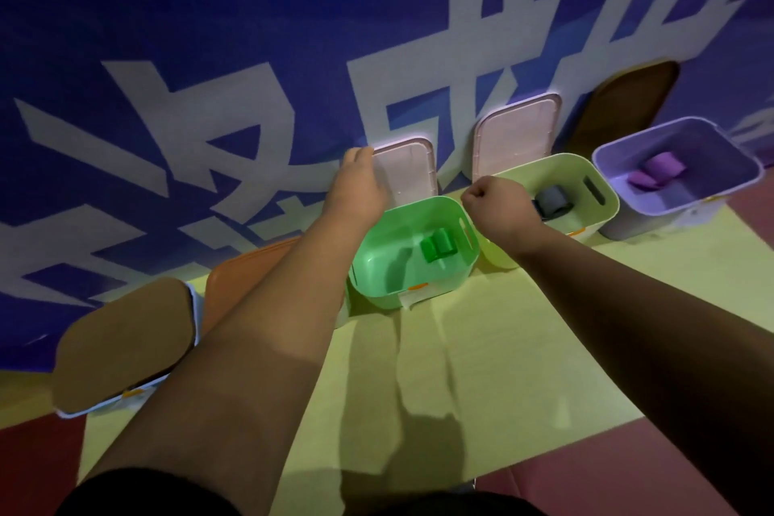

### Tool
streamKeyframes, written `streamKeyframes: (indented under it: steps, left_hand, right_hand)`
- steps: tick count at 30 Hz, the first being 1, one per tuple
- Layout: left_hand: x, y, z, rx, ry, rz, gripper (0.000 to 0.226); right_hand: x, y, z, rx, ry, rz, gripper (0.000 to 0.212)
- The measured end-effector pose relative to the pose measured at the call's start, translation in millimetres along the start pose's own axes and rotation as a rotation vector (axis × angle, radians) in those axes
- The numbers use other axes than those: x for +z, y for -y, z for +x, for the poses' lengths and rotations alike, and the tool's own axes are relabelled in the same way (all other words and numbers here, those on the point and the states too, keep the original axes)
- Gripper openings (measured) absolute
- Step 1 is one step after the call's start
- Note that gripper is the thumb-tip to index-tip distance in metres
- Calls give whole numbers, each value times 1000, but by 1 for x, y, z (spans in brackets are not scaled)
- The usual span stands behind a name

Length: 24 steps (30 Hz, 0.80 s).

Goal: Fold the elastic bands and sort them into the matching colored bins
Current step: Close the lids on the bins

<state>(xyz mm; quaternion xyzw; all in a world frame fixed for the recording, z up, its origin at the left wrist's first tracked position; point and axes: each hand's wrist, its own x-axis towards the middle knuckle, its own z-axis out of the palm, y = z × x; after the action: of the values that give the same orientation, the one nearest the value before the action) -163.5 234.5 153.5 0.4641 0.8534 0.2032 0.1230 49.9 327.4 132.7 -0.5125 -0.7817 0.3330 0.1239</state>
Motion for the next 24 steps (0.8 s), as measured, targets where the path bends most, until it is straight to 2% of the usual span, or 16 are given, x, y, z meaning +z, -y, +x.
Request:
streamKeyframes:
  steps: [5,8,12,16,18,21,24]
  left_hand:
    - [9,4,5,-45,-47,166,50]
    - [8,7,5,-96,-61,223,28]
    - [2,15,-2,-222,-121,96,28]
    - [-18,24,-26,-184,-223,-132,26]
    - [-32,32,-42,-142,-217,-247,26]
    - [-50,48,-64,-88,-200,-361,20]
    - [-58,68,-82,-79,-138,-441,18]
  right_hand:
    - [-6,-18,-1,30,16,9,25]
    - [-10,-19,-6,29,20,25,25]
    - [-11,-13,-8,57,-1,39,23]
    - [-13,3,-12,123,-13,50,29]
    - [-17,16,-18,219,-4,171,36]
    - [-25,35,-27,490,-30,520,48]
    - [-31,45,-34,615,-57,687,44]
